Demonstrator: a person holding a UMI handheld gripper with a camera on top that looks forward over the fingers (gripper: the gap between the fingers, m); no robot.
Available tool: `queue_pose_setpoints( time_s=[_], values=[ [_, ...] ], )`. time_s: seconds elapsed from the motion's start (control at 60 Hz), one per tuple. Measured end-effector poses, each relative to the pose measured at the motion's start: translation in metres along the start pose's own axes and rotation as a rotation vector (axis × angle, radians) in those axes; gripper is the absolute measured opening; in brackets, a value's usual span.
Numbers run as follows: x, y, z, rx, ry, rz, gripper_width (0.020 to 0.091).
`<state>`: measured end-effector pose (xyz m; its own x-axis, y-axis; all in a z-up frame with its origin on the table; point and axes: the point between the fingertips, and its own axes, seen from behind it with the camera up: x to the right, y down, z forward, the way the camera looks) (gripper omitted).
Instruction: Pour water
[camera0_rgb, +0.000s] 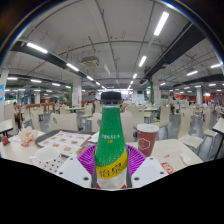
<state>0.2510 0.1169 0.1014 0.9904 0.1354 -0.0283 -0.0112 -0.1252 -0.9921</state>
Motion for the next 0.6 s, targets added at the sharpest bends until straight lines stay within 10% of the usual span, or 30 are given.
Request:
queue_pose_setpoints(
  time_s=[0.45,0.6],
  values=[
    [0.006,0.017,-0.010,-0.025,-0.026,-0.038,0.0401],
    [0.008,0.020,-0.016,-0.065,-0.029,-0.064,0.0564]
  ],
)
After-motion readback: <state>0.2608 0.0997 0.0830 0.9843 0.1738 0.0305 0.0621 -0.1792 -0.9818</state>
